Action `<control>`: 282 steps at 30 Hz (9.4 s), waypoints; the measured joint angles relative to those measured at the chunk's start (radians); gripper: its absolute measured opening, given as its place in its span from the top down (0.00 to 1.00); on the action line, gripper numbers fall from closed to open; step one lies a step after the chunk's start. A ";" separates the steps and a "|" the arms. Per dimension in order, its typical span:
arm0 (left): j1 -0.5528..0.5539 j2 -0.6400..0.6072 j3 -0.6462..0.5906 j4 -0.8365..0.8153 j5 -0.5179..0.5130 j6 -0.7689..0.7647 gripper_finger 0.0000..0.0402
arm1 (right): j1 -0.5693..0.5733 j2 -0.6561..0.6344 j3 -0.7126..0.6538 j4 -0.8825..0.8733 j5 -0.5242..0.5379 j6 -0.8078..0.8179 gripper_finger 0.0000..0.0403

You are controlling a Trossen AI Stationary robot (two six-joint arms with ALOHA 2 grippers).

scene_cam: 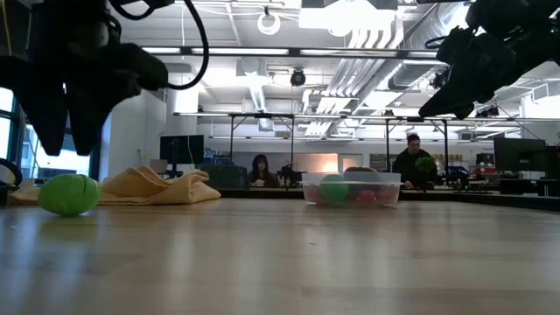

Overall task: Pick and placing Produce into tupperware
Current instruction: Put the green cabbage into the transparent container, then return to Home Position

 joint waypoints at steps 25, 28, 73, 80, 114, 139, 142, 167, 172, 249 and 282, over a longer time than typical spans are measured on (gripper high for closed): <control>0.000 0.075 0.001 0.041 0.017 -0.367 0.11 | 0.000 -0.001 0.000 0.001 0.000 0.000 0.93; 0.000 0.102 0.000 0.042 0.013 -0.411 0.12 | 0.000 -0.001 0.000 -0.001 0.000 0.000 0.93; 0.046 0.198 -0.008 0.052 0.033 -0.628 0.21 | 0.000 -0.001 0.000 -0.029 0.000 0.000 0.93; 0.046 0.198 -0.008 0.060 0.031 -0.671 0.35 | 0.000 -0.001 0.000 -0.029 0.000 0.000 0.93; 0.046 0.198 -0.008 0.134 -0.274 0.021 0.41 | 0.000 -0.001 0.000 -0.029 0.000 0.000 0.93; 0.046 0.198 -0.008 0.345 -0.356 1.327 0.41 | 0.000 -0.001 0.000 -0.029 0.000 0.000 0.93; 0.046 0.198 -0.008 0.381 -0.356 1.360 0.41 | 0.000 -0.001 0.000 -0.029 0.000 0.000 0.93; 0.328 0.198 0.164 0.814 -0.329 1.719 0.41 | 0.000 -0.001 0.000 -0.029 0.000 0.000 0.93; 0.433 0.215 0.301 0.818 -0.282 1.857 0.41 | 0.000 -0.001 0.000 -0.029 0.000 0.000 0.93; 0.700 0.850 1.052 0.223 0.143 1.987 0.39 | 0.000 0.000 0.000 -0.029 0.000 0.000 0.93; 0.700 0.848 1.369 -0.038 0.167 2.012 0.31 | 0.000 0.000 0.000 -0.029 0.000 0.000 0.93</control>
